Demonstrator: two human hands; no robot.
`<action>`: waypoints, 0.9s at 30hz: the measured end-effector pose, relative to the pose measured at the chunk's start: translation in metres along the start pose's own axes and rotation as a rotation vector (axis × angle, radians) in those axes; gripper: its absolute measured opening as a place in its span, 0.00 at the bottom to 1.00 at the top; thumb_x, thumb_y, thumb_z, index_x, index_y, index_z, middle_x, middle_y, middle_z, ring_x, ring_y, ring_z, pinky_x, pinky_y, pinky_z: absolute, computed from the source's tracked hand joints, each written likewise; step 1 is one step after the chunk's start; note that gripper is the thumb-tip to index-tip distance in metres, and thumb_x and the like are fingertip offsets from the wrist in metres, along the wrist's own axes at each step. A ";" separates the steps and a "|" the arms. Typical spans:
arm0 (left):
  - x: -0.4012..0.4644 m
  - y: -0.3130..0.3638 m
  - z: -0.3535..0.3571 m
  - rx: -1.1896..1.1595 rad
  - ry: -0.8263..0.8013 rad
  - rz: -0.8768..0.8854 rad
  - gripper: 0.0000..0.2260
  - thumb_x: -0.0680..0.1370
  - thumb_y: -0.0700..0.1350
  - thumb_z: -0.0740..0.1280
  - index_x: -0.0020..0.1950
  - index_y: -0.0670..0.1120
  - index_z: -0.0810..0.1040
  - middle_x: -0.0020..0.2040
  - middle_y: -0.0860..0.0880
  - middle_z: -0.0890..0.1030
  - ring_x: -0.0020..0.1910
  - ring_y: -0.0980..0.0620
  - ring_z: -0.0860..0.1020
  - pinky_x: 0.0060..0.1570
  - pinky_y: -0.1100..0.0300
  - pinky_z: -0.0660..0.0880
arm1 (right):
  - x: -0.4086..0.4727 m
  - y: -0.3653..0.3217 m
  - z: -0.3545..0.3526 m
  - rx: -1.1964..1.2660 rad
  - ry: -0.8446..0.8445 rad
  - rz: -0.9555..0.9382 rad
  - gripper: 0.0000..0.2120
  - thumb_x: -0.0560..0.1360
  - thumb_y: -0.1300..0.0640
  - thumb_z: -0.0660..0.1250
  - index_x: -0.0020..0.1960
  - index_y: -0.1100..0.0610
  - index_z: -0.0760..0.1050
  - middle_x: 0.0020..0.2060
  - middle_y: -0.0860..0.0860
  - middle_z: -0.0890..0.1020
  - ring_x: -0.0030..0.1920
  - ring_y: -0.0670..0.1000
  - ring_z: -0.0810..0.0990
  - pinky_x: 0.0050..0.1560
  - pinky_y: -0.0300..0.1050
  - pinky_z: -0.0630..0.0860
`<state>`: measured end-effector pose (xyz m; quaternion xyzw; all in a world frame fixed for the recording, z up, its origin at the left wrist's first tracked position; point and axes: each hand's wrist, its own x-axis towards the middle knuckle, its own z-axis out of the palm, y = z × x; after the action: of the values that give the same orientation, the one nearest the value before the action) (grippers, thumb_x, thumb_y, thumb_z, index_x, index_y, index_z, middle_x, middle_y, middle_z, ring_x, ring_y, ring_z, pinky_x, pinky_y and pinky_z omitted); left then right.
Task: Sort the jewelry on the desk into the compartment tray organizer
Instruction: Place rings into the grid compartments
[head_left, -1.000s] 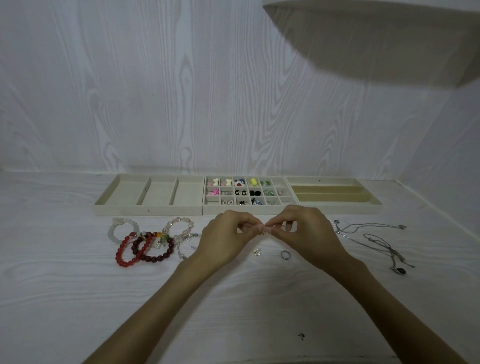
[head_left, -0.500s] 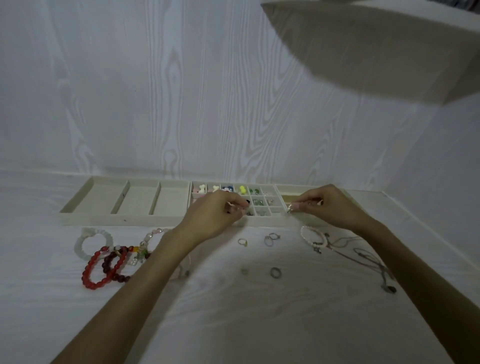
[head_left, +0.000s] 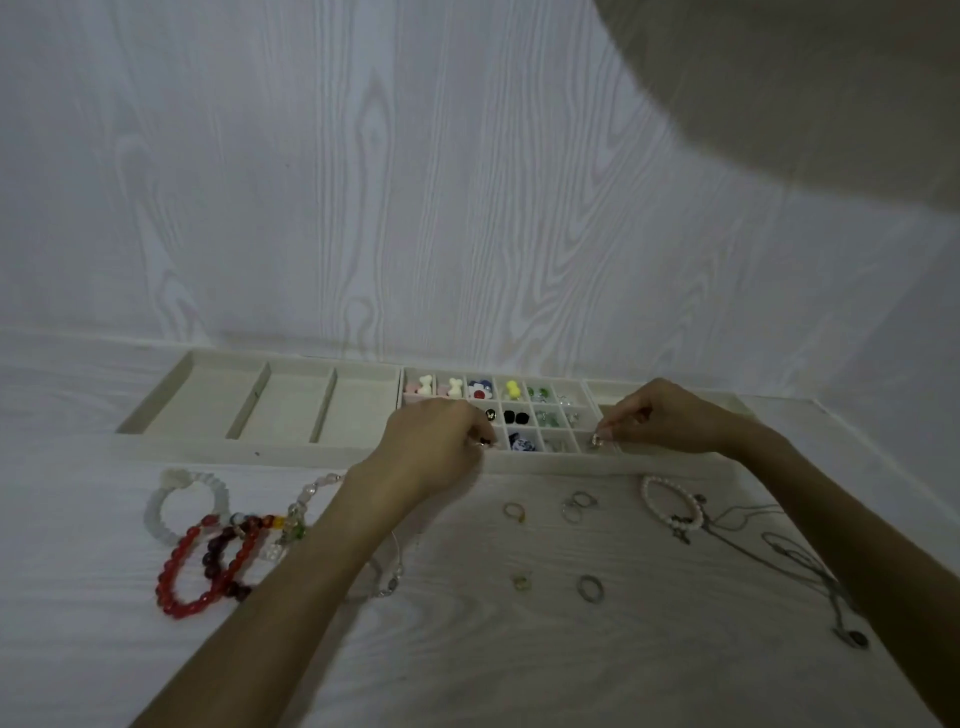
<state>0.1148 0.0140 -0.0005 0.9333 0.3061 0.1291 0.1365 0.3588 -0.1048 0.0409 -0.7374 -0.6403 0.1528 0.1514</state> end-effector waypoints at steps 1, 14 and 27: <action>0.001 0.000 0.001 0.000 -0.002 0.004 0.15 0.77 0.44 0.62 0.61 0.58 0.78 0.59 0.56 0.79 0.59 0.53 0.76 0.46 0.61 0.68 | 0.002 0.000 0.000 -0.001 -0.008 -0.002 0.07 0.72 0.60 0.71 0.49 0.59 0.84 0.25 0.32 0.78 0.27 0.32 0.74 0.31 0.25 0.66; -0.002 0.016 -0.005 -0.097 0.108 0.060 0.10 0.77 0.48 0.64 0.56 0.58 0.80 0.53 0.57 0.82 0.49 0.58 0.78 0.30 0.73 0.58 | 0.005 -0.017 -0.010 -0.116 -0.015 0.028 0.03 0.72 0.55 0.72 0.45 0.50 0.84 0.23 0.33 0.76 0.29 0.31 0.73 0.32 0.29 0.66; -0.001 0.004 0.002 0.031 -0.057 0.019 0.13 0.77 0.47 0.64 0.61 0.58 0.77 0.59 0.56 0.79 0.58 0.53 0.76 0.49 0.58 0.69 | 0.017 -0.003 0.009 -0.103 -0.090 0.089 0.06 0.71 0.55 0.72 0.48 0.52 0.84 0.28 0.34 0.78 0.29 0.33 0.74 0.31 0.26 0.66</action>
<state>0.1165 0.0101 -0.0009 0.9415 0.2949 0.0989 0.1297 0.3544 -0.0868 0.0334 -0.7642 -0.6202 0.1593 0.0771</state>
